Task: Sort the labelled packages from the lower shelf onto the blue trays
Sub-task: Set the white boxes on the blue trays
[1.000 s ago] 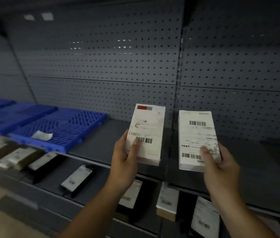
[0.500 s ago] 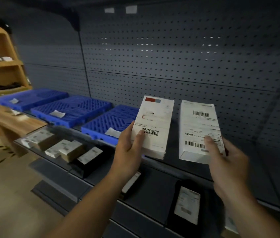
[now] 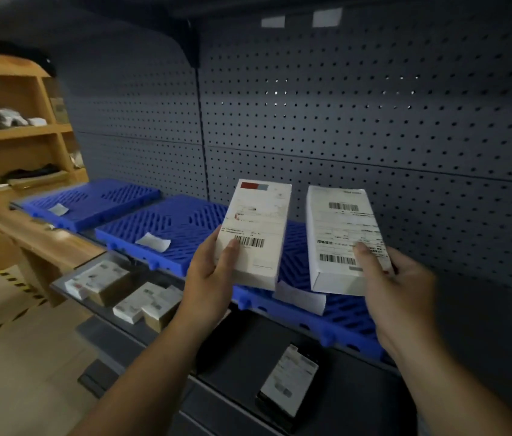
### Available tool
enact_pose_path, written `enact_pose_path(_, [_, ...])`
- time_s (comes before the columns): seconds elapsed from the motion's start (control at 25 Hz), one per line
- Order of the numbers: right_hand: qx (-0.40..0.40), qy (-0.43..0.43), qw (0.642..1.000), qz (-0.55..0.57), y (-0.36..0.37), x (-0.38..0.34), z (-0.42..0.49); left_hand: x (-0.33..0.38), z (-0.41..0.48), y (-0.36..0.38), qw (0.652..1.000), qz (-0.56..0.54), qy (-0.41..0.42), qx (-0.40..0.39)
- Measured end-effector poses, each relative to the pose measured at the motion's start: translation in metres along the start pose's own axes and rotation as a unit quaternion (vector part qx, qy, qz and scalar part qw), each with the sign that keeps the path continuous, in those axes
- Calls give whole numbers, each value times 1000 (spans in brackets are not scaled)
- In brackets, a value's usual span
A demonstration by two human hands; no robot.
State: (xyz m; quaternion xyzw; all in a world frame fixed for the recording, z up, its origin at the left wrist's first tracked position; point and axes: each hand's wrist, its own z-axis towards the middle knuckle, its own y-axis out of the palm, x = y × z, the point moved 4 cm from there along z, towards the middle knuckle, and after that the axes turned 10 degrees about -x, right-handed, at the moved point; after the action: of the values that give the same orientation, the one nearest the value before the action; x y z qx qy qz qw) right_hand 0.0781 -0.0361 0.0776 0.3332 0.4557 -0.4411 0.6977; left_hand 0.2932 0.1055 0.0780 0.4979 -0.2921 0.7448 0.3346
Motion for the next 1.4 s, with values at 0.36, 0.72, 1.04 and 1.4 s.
enact_pose_path(0.36, [30, 14, 999, -29, 94, 16, 64, -32, 103, -90, 1000, 10, -26, -4])
enact_pose_path(0.72, [118, 52, 990, -60, 249, 58, 82, -97, 198, -225, 995, 0, -48, -93])
enact_pose_path(1.04, [147, 101, 981, -78, 333, 85, 85, -130, 239, -295, 985, 45, -105, -131])
enact_pose_path(1.4, [148, 146, 961, -181, 334, 95, 88, -153, 244, -286, 978, 76, -126, -146])
